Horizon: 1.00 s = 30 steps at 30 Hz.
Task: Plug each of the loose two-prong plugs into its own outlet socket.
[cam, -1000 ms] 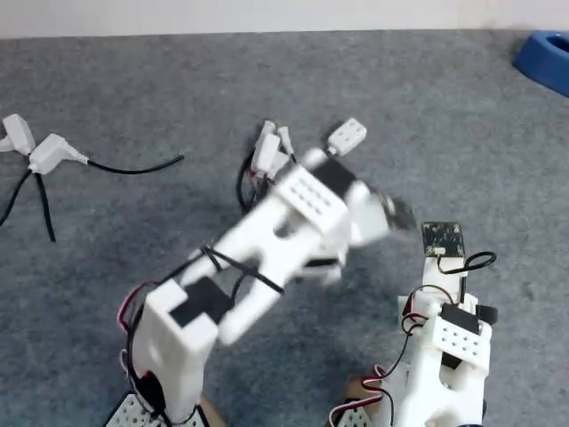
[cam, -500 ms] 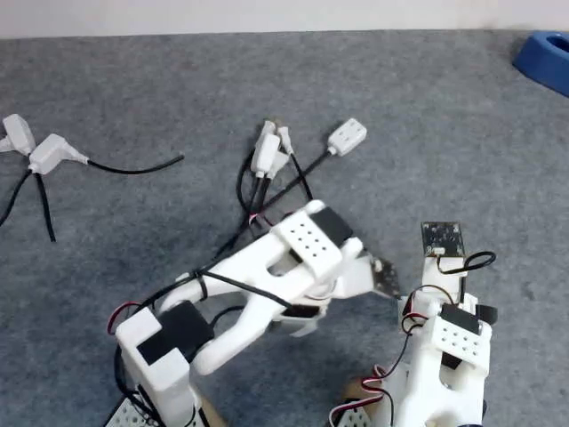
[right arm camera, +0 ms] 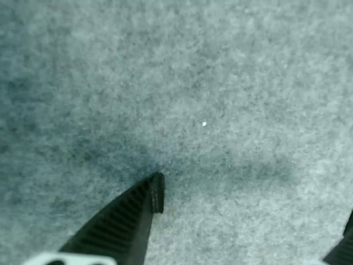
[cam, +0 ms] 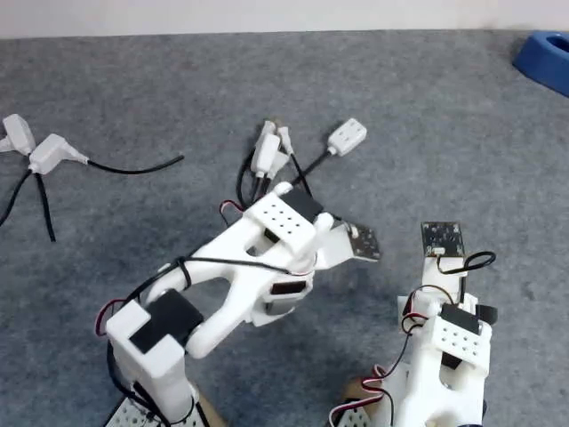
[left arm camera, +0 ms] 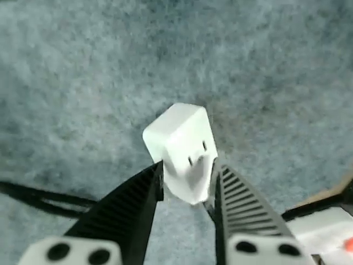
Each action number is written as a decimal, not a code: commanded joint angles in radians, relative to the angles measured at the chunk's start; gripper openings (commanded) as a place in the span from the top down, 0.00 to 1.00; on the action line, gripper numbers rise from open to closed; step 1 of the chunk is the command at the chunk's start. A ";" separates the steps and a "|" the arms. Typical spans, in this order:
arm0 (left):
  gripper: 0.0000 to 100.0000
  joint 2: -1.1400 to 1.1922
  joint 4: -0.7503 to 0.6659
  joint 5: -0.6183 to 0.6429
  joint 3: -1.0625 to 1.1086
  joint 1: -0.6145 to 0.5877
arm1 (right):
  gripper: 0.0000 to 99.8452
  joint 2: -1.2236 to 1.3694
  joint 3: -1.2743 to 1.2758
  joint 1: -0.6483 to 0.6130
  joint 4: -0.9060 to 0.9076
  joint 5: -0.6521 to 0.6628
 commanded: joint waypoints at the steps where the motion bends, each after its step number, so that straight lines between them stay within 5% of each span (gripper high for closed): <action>1: 0.85 0.067 -0.064 -0.055 -0.028 -0.041 | 0.52 -0.004 0.002 -0.013 -0.010 0.011; 7: 0.85 0.177 -0.051 -0.095 -0.251 -0.137 | 0.52 -0.004 0.004 -0.013 -0.010 0.011; 15: 0.85 0.219 0.236 -0.161 -0.595 -0.168 | 0.52 -0.004 0.004 -0.013 -0.010 0.011; 30: 0.86 0.305 0.173 -0.100 -0.555 -0.168 | 0.52 -0.004 0.004 -0.013 -0.010 0.011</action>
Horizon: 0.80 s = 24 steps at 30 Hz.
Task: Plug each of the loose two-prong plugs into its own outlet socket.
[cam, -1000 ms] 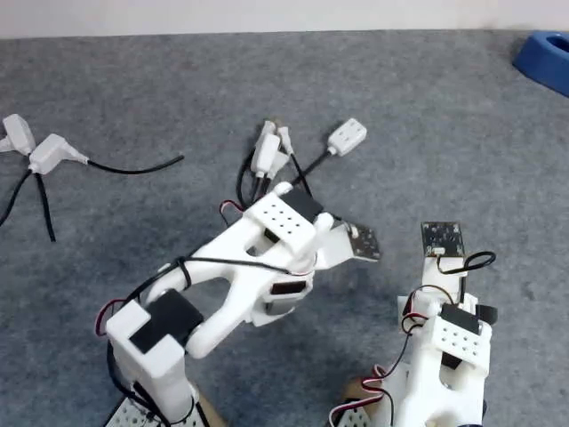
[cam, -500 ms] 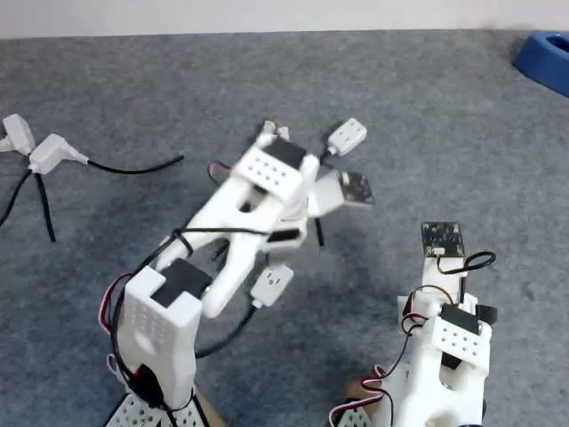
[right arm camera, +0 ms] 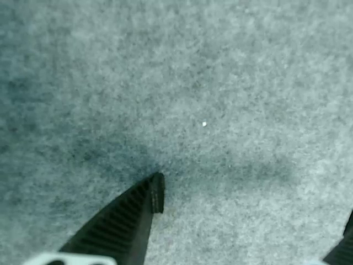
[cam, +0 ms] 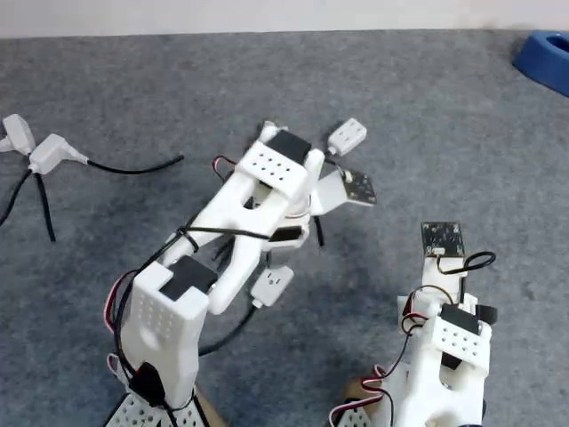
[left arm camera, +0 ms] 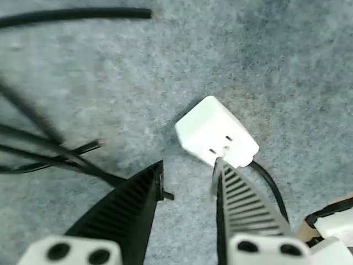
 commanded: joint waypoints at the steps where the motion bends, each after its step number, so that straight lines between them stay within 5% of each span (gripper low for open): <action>1: 0.88 0.039 -0.063 0.044 -0.015 -0.025 | 0.52 -0.004 0.001 -0.012 -0.007 0.011; 17: 0.92 0.157 -0.110 0.043 0.004 -0.038 | 0.52 -0.004 0.002 -0.012 -0.007 0.011; 24: 0.92 0.084 0.037 0.089 -0.058 -0.022 | 0.52 -0.004 0.002 -0.012 -0.007 0.011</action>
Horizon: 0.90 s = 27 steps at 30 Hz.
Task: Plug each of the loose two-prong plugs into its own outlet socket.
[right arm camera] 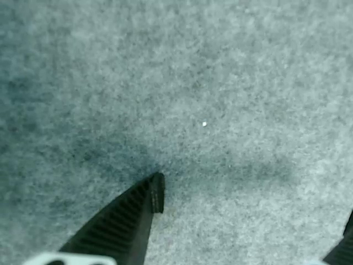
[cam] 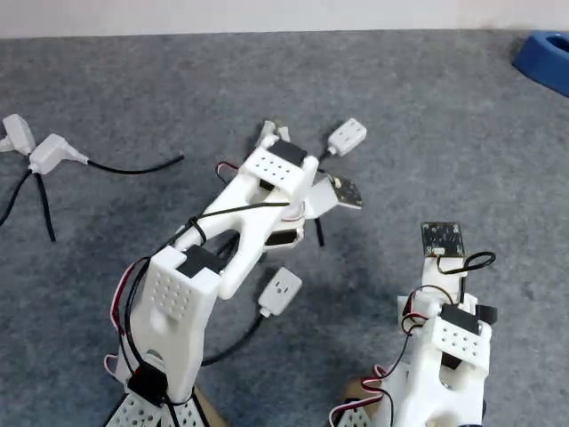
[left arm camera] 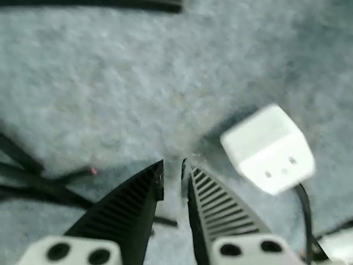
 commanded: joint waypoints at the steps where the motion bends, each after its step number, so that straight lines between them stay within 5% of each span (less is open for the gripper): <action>1: 0.91 -0.122 0.092 0.071 -0.019 0.016 | 0.52 -0.004 0.002 -0.012 -0.007 0.011; 12: 0.91 -0.433 0.031 0.098 0.331 0.067 | 0.52 -0.004 0.002 -0.010 -0.007 0.011; 20: 0.91 -0.387 -0.127 0.115 0.417 0.153 | 0.52 -0.004 0.002 -0.010 -0.007 0.011; 27: 0.91 -0.185 -0.256 0.112 0.420 0.077 | 0.52 -0.004 0.002 -0.010 -0.007 0.011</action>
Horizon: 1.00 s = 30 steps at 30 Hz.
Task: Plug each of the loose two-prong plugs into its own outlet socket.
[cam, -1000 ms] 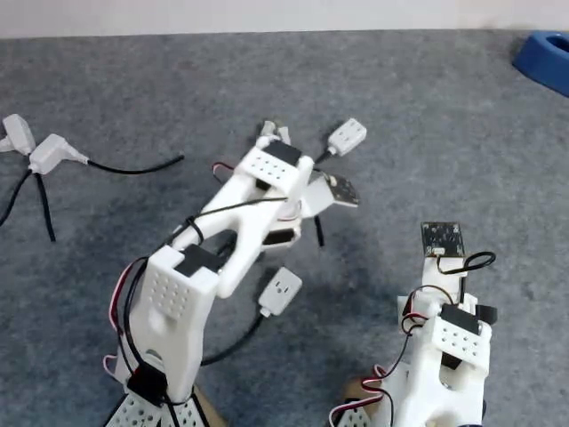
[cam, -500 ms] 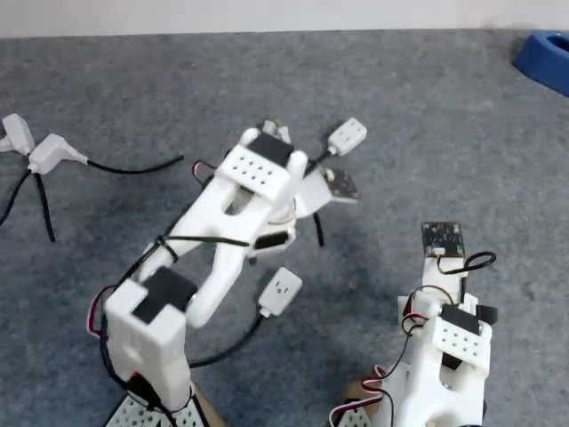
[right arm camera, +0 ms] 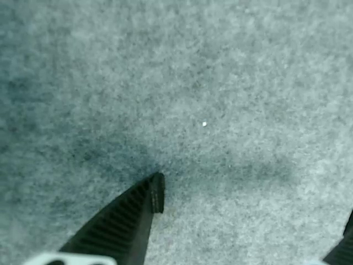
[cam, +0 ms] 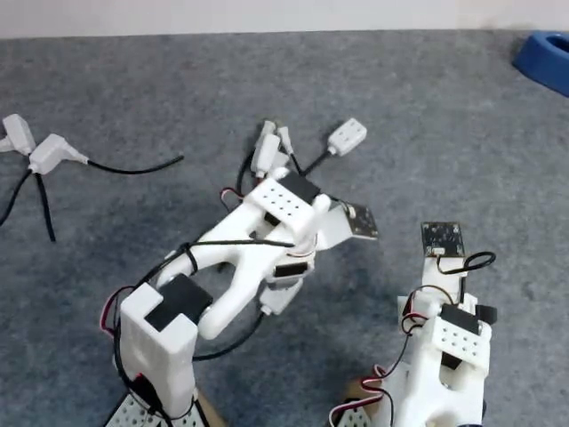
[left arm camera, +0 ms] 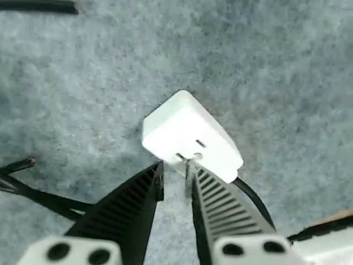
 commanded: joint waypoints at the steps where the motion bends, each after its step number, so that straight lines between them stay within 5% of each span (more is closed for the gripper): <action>1: 0.91 0.150 -0.089 0.006 -0.005 -0.073 | 0.52 -0.004 0.002 -0.010 -0.007 0.011; 15: 0.92 0.200 -0.061 -0.037 -0.105 -0.208 | 0.52 -0.005 0.002 -0.012 -0.005 0.011; 18: 0.92 0.202 0.063 -0.037 -0.232 -0.236 | 0.52 -0.005 0.002 -0.012 -0.004 0.011; 22: 0.92 0.200 0.276 -0.031 -0.418 -0.222 | 0.52 -0.005 0.002 -0.012 -0.004 0.011; 30: 0.92 0.045 0.224 -0.014 -0.348 -0.087 | 0.52 -0.005 0.002 -0.007 -0.004 0.011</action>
